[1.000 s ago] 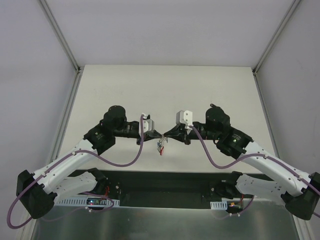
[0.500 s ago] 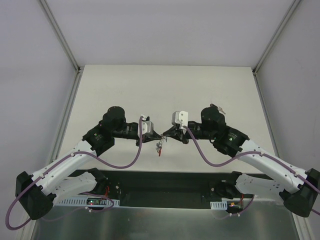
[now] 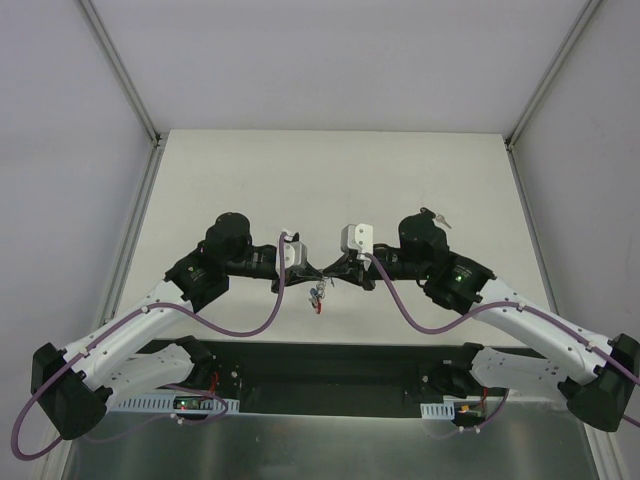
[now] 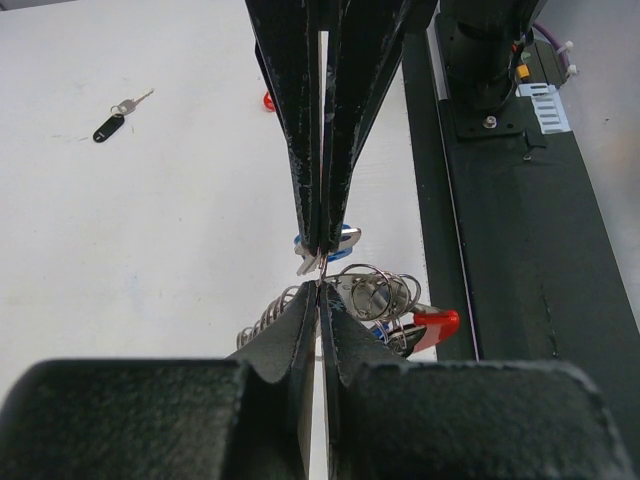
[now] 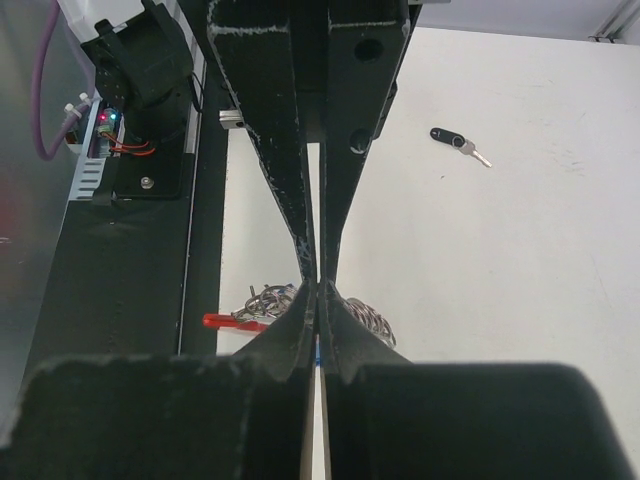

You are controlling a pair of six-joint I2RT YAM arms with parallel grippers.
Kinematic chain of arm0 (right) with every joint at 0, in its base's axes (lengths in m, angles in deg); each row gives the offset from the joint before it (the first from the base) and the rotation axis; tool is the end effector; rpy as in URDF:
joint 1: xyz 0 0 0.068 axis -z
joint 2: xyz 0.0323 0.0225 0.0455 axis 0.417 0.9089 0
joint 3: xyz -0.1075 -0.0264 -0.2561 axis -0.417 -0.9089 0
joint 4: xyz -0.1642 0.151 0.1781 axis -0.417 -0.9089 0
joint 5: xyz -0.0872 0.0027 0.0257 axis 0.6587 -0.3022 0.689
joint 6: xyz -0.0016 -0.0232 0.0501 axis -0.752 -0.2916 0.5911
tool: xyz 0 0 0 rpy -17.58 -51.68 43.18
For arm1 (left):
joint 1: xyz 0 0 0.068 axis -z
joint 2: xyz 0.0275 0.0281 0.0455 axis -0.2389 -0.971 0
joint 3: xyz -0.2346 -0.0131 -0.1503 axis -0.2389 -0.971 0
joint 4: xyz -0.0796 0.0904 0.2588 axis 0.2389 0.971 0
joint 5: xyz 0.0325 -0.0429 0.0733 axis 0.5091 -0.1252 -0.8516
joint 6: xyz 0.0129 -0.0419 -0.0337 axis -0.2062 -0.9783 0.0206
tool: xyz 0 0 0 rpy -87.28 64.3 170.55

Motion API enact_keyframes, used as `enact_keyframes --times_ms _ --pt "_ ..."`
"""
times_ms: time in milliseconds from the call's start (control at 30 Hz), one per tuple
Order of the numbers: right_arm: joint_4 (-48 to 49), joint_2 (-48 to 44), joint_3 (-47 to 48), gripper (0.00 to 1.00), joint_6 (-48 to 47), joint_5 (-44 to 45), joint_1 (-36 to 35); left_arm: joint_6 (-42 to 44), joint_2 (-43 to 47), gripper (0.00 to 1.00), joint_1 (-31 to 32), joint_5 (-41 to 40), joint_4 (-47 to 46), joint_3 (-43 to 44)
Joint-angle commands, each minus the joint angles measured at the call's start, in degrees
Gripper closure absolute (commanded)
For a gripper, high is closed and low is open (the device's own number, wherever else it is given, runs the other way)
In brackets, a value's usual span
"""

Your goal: Put the keys on the keyring

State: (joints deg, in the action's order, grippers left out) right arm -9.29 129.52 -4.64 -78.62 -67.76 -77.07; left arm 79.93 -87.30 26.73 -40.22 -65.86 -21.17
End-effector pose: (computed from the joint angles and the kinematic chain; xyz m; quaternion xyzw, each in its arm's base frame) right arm 0.1410 0.2162 0.3534 -0.6337 0.4135 0.3104 0.5754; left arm 0.1595 -0.1731 0.3237 0.5884 0.4671 -0.3977 0.5268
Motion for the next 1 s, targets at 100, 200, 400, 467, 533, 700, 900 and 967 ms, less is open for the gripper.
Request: enact_keyframes --times_ms 100,200,400,467,533,700,900,967 --pt "2.9 0.0 2.9 0.99 0.3 -1.6 -0.7 0.5 0.4 1.0 0.3 1.9 -1.4 0.8" --pt "3.0 0.4 2.9 0.99 0.3 -1.6 -0.8 0.5 0.5 1.0 0.4 1.9 -1.4 0.8" --pt "3.0 0.8 3.0 0.99 0.0 -1.3 -0.8 0.4 0.9 1.0 0.3 1.9 -1.4 0.9" --pt "2.8 1.0 3.1 0.99 -0.1 -1.1 -0.9 0.4 0.8 1.0 0.4 1.9 -1.4 0.9" --pt "2.7 1.1 3.2 0.99 0.0 -1.3 -0.9 0.4 0.7 1.0 0.3 1.8 -1.4 0.8" --pt "2.5 1.2 3.2 0.99 0.0 -1.3 -1.1 0.1 0.9 1.0 0.3 1.8 -1.4 1.0" --pt "2.3 1.1 3.5 0.99 0.0 -1.3 -1.2 -0.6 1.0 1.0 0.4 1.2 -1.4 1.1" --pt "2.3 0.9 3.5 0.99 0.0 -1.3 -1.2 -0.7 0.7 1.0 0.4 1.3 -1.4 1.2"
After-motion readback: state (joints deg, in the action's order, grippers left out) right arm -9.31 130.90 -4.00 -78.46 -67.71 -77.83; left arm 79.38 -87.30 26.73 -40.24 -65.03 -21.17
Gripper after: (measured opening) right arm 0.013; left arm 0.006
